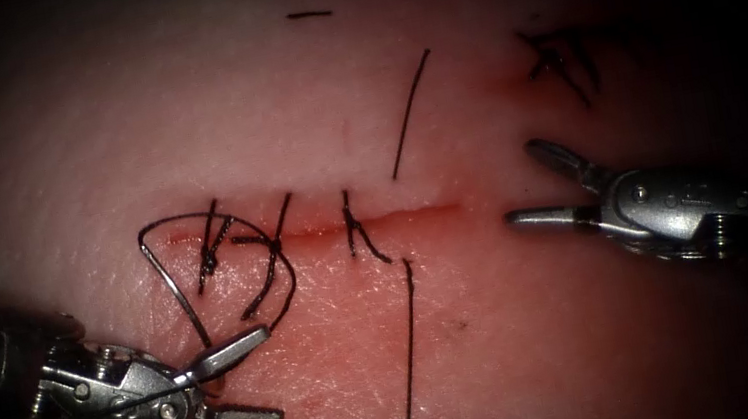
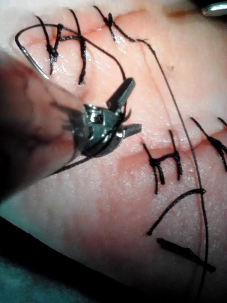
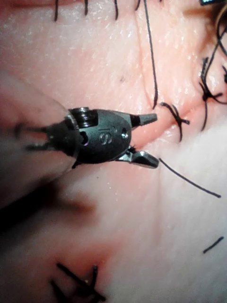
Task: Wound Closure
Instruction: Drop the needle from the left gripper
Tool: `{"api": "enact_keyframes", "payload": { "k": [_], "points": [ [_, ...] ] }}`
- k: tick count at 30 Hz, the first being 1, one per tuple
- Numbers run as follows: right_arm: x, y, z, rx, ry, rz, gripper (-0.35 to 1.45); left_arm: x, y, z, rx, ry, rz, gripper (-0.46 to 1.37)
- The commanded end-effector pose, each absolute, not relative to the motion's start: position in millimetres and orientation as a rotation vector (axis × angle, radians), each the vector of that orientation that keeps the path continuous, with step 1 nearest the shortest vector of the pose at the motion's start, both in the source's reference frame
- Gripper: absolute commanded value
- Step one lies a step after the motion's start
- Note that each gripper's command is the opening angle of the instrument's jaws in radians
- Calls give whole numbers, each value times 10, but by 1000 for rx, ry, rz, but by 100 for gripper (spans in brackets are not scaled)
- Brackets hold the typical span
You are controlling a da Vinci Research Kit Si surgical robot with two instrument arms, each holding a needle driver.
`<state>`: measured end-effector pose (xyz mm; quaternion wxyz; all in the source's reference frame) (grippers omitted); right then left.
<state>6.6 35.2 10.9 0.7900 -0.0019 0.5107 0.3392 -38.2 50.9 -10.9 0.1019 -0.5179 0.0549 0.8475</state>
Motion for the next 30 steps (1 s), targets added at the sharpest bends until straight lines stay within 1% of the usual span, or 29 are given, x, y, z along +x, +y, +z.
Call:
{"api": "enact_keyframes", "payload": {
  "k": [1, 4, 6, 8, 10, 11, 12, 13, 18, 24, 30],
  "points": [
    [67, 352, 109, -7, 1099, 726, 92, -381, 509, -109, -1531, 160, 2502, 52],
    [67, 352, 109, -7, 1099, 726, 93, -381, 509, -109, -1531, 160, 2502, 50],
    [67, 352, 108, -7, 1099, 726, 92, -381, 509, -109, -1521, 155, 2494, 26],
    [67, 352, 108, -6, 1099, 726, 92, -381, 508, -109, -1504, 154, 2487, 17],
    [67, 352, 108, -9, 1098, 721, 93, -380, 509, -109, -1486, 153, 2480, 18],
    [67, 352, 108, -9, 1098, 721, 93, -379, 509, -109, -1481, 151, 2476, 10],
    [67, 352, 108, -9, 1098, 721, 93, -378, 509, -109, -1481, 150, 2476, -16],
    [67, 352, 108, -9, 1098, 721, 93, -377, 509, -109, -1479, 146, 2472, -35],
    [67, 352, 107, -8, 1098, 722, 93, -374, 509, -110, -1466, 121, 2485, -35],
    [67, 352, 106, -10, 1097, 717, 93, -369, 516, -113, -1431, 75, 2645, -35],
    [67, 351, 106, -10, 1098, 716, 93, -340, 544, -124, -1371, 65, 2771, -35]
  ]
}}
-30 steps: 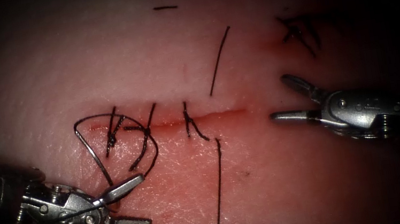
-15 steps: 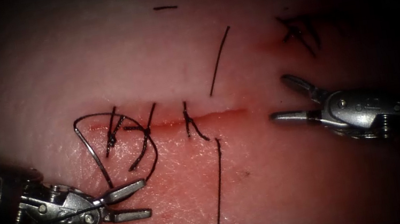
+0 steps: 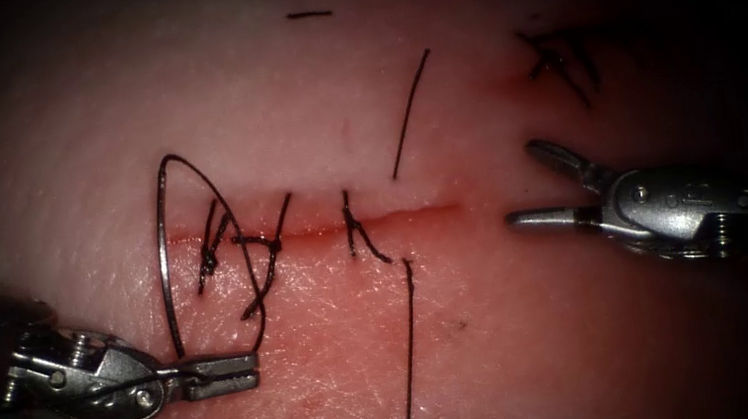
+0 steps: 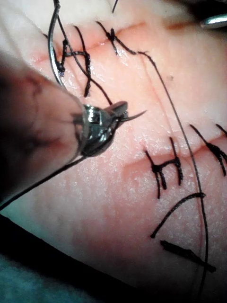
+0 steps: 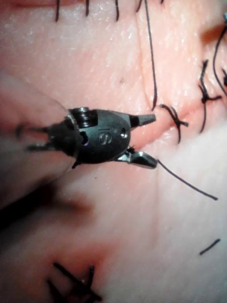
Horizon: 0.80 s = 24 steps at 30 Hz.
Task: Wound Closure
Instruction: Drop the needle from the left gripper
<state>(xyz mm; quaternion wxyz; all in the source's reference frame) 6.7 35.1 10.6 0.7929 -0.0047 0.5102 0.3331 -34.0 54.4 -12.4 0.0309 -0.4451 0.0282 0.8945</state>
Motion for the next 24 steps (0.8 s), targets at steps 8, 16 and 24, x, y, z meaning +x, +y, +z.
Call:
{"api": "enact_keyframes", "payload": {
  "k": [8, 16, 24],
  "points": [
    [67, 351, 106, -13, 1098, 711, 93, -274, 584, -130, -1160, -120, 2980, -35],
    [67, 351, 105, -15, 1097, 705, 93, -239, 607, -115, -833, -241, 3226, -35],
    [67, 351, 105, -18, 1097, 700, 92, -247, 622, -99, -462, -253, 3470, -35]
  ]
}}
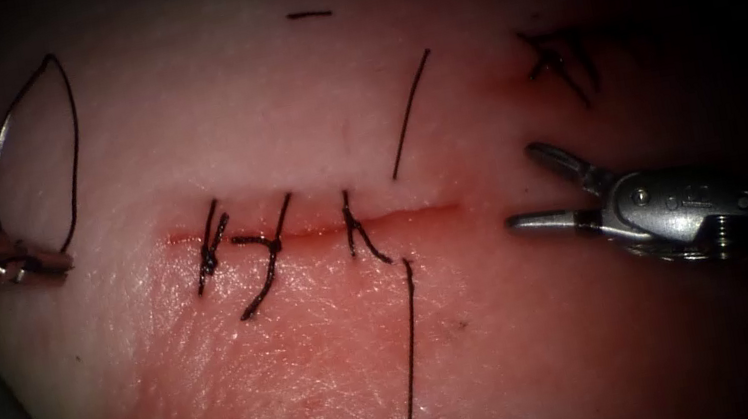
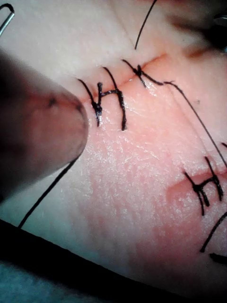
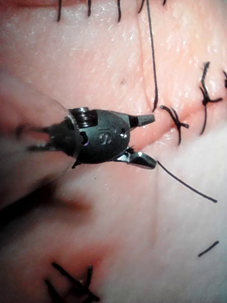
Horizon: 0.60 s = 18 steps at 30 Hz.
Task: Wound Closure
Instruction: Drop the needle from the left gripper
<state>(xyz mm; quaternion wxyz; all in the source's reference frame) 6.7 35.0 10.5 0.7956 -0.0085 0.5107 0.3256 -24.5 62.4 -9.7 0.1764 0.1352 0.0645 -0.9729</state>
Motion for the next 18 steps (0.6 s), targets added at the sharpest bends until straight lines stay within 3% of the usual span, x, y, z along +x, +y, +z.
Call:
{"api": "enact_keyframes", "payload": {
  "k": [1, 4, 7, 11, 13, 18],
  "points": [
    [67, 351, 105, -18, 1097, 700, 92, -252, 624, -97, 316, 206, -2718, -7],
    [67, 351, 105, -19, 1097, 699, 92, -259, 628, -97, 247, 207, -2690, 43],
    [67, 351, 106, -22, 1096, 694, 91, -266, 632, -100, 178, 172, -2650, 55],
    [68, 350, 106, -23, 1096, 695, 91, -274, 634, -106, 93, 133, -2599, 103],
    [69, 350, 106, -22, 1094, 694, 90, -276, 634, -109, 89, 135, -2573, 111],
    [70, 350, 106, -23, 1093, 695, 90, -276, 632, -118, 83, 142, -2544, 109]
  ]
}}
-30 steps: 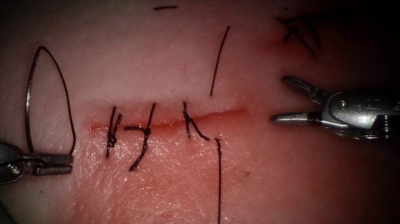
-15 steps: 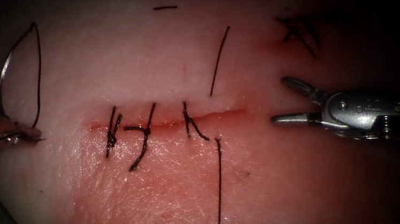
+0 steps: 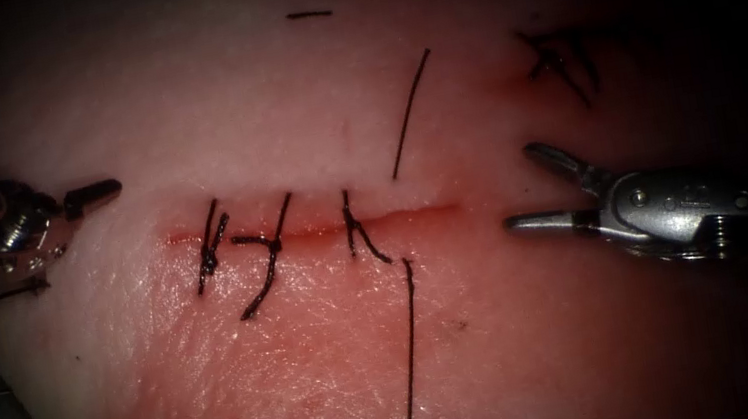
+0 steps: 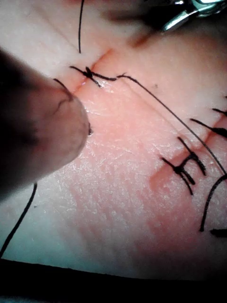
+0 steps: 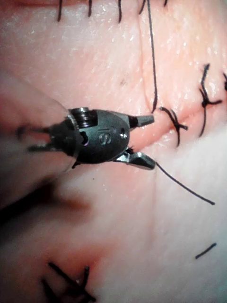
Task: Wound Closure
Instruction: Drop the needle from the left gripper, then grab the suture with the left gripper
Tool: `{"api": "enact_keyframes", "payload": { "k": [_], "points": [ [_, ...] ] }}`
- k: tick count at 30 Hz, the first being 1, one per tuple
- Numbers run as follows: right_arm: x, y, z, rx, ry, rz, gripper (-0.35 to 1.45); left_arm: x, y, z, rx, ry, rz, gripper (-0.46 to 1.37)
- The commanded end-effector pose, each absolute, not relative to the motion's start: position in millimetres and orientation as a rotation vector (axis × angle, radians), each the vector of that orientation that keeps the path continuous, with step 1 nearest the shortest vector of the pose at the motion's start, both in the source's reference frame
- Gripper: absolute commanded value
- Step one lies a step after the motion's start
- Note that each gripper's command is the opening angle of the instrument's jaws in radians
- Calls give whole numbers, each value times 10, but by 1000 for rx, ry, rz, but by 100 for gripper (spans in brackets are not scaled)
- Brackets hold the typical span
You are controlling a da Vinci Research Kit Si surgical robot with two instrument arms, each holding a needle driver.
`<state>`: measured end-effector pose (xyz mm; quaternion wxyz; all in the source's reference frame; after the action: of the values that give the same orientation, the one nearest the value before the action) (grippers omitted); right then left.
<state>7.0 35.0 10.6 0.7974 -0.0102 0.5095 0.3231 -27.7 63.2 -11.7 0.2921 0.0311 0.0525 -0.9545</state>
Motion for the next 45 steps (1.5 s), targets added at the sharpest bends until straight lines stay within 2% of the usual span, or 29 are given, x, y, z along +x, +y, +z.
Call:
{"api": "enact_keyframes", "payload": {
  "k": [1, 8, 11, 12, 14, 15, 16, 17, 18, 20, 21, 25, 26, 29, 32, 35, 41, 45],
  "points": [
    [70, 350, 106, -23, 1093, 695, 90, -276, 633, -119, 83, 143, -2544, 108],
    [73, 349, 107, -28, 1092, 691, 91, -282, 645, -135, 133, 72, -2618, 102],
    [73, 349, 107, -26, 1090, 691, 91, -288, 650, -141, 148, 44, -2623, 86],
    [73, 349, 107, -29, 1090, 685, 91, -290, 650, -145, 143, 47, -2602, 59],
    [73, 349, 107, -29, 1090, 685, 91, -292, 650, -150, 137, 47, -2558, 29],
    [73, 349, 107, -29, 1090, 685, 91, -292, 650, -153, 134, 50, -2548, 35],
    [73, 349, 107, -29, 1090, 685, 91, -294, 652, -157, 132, 54, -2532, 51],
    [73, 349, 107, -29, 1090, 685, 91, -296, 655, -162, 128, 58, -2522, 74],
    [73, 349, 107, -29, 1090, 685, 91, -296, 656, -163, 128, 60, -2522, 85],
    [73, 349, 107, -29, 1090, 685, 91, -300, 660, -171, 185, 63, -2530, 92],
    [73, 349, 107, -29, 1090, 685, 91, -301, 661, -174, 224, 50, -2545, 90],
    [73, 348, 106, -28, 1090, 684, 91, -312, 659, -183, 461, -39, -2625, 63],
    [74, 348, 106, -28, 1091, 684, 91, -315, 658, -184, 519, -46, -2638, 62],
    [74, 348, 105, -30, 1090, 679, 96, -324, 653, -187, 686, -37, -2667, 70],
    [75, 350, 103, -39, 1088, 659, 108, -336, 647, -190, 818, -16, -2698, 82],
    [76, 351, 100, -41, 1091, 642, 110, -343, 642, -189, 885, -8, -2714, 88],
    [76, 353, 95, -34, 1099, 613, 107, -348, 630, -186, 1021, -61, -2750, 60],
    [76, 354, 94, -39, 1097, 603, 108, -348, 615, -180, 1109, -98, -2733, 29]
  ]
}}
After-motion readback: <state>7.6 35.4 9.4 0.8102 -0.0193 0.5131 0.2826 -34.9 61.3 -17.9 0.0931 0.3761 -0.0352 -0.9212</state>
